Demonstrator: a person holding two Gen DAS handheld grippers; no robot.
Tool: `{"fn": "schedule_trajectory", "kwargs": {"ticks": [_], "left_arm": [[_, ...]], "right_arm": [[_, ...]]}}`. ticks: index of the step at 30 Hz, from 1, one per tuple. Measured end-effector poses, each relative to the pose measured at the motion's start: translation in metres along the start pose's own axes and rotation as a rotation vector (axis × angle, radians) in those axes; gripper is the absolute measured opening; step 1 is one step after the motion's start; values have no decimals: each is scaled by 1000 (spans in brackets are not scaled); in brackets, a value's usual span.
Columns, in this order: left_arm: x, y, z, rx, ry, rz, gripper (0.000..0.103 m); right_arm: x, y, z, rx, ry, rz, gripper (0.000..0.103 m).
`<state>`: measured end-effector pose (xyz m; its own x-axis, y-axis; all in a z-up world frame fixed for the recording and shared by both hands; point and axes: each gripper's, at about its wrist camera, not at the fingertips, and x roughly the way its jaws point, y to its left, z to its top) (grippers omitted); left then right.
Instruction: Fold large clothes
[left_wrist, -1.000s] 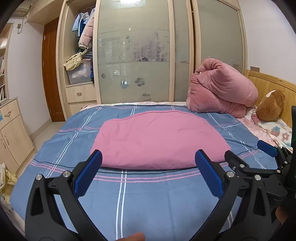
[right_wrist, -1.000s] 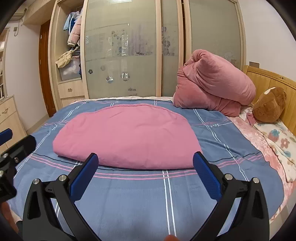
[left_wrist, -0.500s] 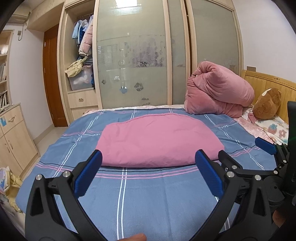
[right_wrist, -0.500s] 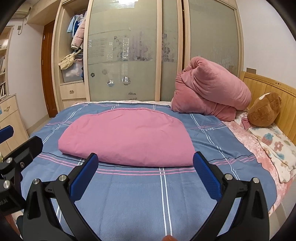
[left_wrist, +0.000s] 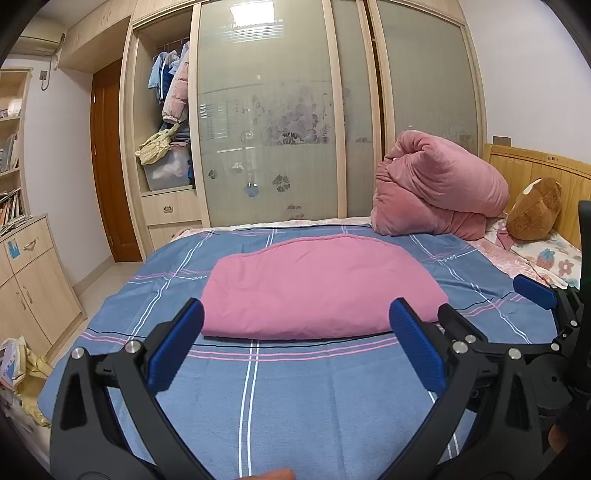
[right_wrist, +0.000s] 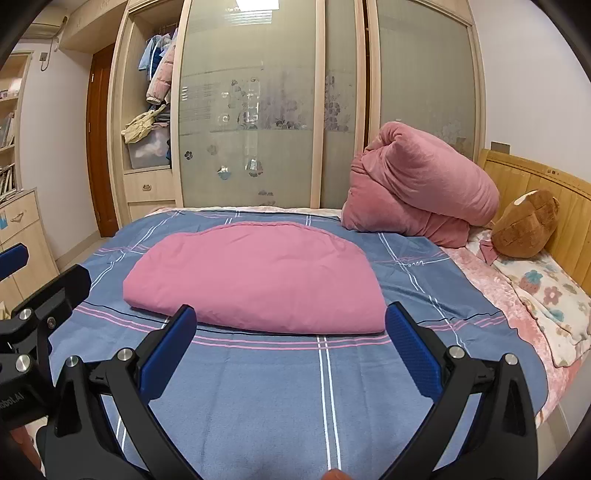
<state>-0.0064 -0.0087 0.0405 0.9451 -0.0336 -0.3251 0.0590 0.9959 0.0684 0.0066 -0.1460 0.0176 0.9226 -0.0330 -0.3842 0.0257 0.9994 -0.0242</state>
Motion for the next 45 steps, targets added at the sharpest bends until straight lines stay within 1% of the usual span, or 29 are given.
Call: {"fn": "schedule_trajectory", "kwargs": {"ticks": [14, 27, 45], "left_arm": [[-3, -2, -2, 5, 1, -1, 101], [0, 7, 0, 0, 11, 1, 101], [1, 9, -2, -3, 13, -2, 101]], "right_arm": [[-2, 0, -1, 5, 3, -1, 102], [-2, 2, -5, 7, 13, 7, 102], [-1, 5, -8, -3, 19, 14, 102]]}}
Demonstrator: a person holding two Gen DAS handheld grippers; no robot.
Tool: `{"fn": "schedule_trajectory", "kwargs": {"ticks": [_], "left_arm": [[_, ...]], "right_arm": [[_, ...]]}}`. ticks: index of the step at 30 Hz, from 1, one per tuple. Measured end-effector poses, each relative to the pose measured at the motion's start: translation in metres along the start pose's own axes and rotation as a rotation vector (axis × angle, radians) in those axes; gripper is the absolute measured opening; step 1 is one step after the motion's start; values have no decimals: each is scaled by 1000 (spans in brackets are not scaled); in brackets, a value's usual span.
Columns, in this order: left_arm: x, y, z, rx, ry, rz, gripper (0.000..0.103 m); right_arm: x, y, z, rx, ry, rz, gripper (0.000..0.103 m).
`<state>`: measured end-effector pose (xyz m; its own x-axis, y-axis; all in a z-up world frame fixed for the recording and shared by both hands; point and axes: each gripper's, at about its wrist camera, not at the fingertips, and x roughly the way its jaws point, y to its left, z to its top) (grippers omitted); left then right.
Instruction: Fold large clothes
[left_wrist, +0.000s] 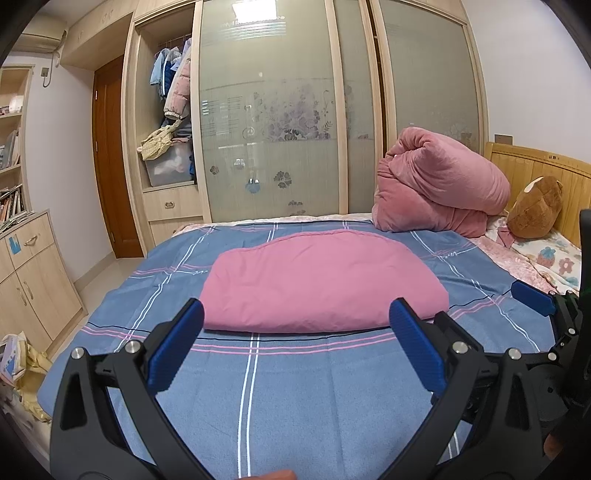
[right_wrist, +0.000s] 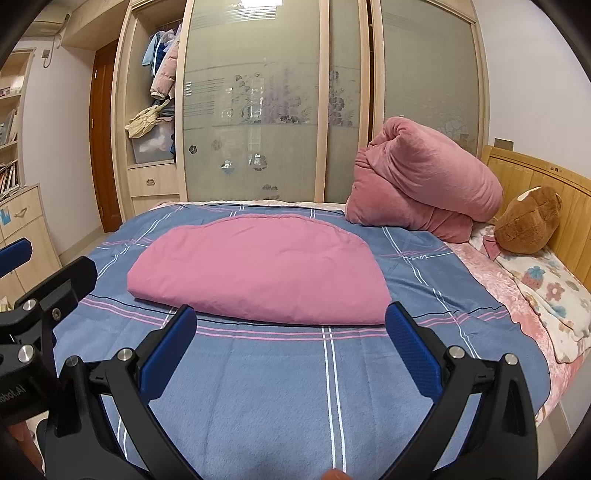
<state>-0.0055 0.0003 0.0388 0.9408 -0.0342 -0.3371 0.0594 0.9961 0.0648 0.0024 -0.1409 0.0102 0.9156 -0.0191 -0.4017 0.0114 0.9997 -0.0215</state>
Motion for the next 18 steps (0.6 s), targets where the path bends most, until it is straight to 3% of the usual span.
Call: {"fn": "schedule_trajectory", "kwargs": {"ticks": [18], "left_arm": [[2, 0, -5, 4, 3, -1, 101]], "right_arm": [[3, 0, -1, -4, 7, 8, 102]]}}
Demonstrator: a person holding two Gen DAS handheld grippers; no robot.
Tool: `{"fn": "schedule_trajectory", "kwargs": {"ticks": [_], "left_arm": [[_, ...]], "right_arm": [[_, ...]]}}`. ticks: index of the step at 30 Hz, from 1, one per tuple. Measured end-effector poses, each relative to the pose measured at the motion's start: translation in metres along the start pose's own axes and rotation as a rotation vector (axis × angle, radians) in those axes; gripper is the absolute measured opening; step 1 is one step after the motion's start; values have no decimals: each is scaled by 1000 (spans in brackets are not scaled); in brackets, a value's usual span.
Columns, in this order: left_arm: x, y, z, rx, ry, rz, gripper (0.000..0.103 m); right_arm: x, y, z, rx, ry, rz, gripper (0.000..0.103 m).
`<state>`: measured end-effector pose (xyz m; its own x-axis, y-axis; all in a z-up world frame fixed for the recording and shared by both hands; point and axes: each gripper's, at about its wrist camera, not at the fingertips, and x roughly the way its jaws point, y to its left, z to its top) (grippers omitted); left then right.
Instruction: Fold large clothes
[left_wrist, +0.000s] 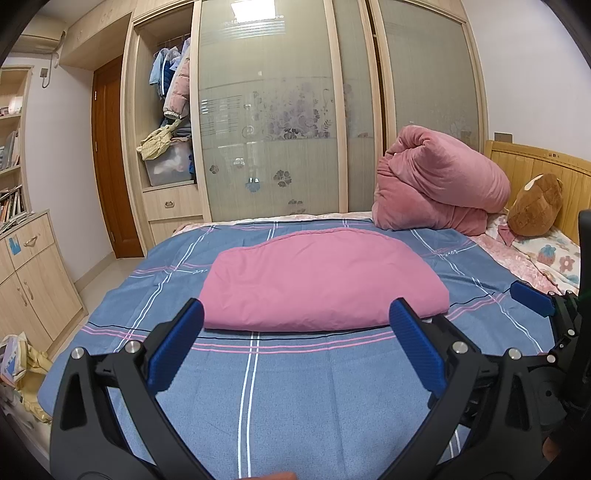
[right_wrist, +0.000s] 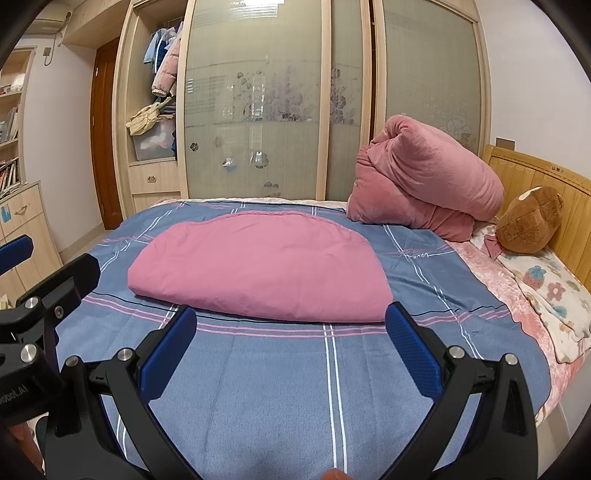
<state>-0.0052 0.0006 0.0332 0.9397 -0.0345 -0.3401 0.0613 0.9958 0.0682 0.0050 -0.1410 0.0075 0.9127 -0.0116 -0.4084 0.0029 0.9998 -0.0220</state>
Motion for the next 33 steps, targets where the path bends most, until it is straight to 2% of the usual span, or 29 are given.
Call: {"fn": "schedule_trajectory", "kwargs": {"ticks": [11, 22, 29, 33], "left_arm": [[4, -2, -5, 5, 5, -4, 101], [4, -5, -10, 29, -29, 39, 101], [18, -4, -15, 29, 6, 28, 101], [39, -1, -24, 10, 51, 28, 101]], "right_arm": [[7, -3, -2, -7, 15, 17, 102], [13, -7, -4, -11, 29, 23, 102], [22, -8, -6, -14, 45, 23, 102], [34, -8, -11, -16, 62, 8, 102]]}}
